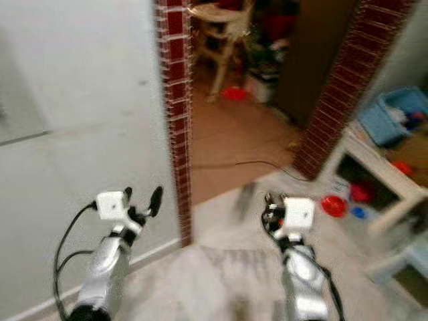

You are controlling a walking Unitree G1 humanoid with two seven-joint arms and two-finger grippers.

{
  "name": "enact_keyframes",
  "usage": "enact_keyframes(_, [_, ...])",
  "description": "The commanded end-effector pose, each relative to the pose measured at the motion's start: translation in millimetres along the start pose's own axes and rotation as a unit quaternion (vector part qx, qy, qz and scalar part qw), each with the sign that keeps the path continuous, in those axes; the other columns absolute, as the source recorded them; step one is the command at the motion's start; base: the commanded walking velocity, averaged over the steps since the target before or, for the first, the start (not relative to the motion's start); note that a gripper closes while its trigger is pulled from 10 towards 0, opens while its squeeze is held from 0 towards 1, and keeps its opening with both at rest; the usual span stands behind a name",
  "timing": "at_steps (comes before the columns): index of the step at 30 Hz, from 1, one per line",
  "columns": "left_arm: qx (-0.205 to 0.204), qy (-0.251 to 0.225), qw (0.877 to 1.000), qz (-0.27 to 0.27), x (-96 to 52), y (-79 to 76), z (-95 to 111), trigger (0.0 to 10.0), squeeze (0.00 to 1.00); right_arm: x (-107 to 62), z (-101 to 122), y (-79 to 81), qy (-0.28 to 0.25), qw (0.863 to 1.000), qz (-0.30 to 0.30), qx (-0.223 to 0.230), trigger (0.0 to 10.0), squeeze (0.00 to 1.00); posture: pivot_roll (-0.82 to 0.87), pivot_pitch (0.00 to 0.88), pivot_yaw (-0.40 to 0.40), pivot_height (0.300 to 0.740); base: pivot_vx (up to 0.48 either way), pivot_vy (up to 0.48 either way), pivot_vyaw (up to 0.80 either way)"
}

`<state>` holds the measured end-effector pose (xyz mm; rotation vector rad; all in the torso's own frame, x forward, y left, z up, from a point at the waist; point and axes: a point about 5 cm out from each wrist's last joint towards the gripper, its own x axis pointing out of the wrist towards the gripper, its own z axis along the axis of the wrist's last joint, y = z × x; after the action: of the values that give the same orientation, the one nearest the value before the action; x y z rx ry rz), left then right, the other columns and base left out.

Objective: Hang keys on a hook

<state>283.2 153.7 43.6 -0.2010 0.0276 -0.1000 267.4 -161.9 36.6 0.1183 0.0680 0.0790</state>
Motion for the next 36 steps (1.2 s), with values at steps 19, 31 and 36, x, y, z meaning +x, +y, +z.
enact_keyframes(19, [-0.019,0.006,1.000,-0.002,4.3,-5.5,-0.6,10.0,0.00,2.5,3.7,-3.1,-0.001,1.000,-0.004,-0.005,10.0,0.00,-0.02,0.045,0.016,0.740,0.000,-0.212,-0.72])
enact_keyframes(31, [-0.019,0.018,1.000,0.000,4.1,-4.7,-3.5,10.0,0.00,2.4,3.0,-3.2,0.001,1.000,-0.005,-0.005,10.0,0.00,-0.02,0.054,0.015,0.740,0.000,0.000,-0.70])
enact_keyframes(36, [-0.015,0.027,1.000,0.004,3.0,-3.3,-5.9,10.0,0.00,2.9,2.7,-3.8,0.004,1.000,-0.006,-0.004,10.0,0.00,-0.02,0.059,0.015,0.740,0.000,0.000,-0.71])
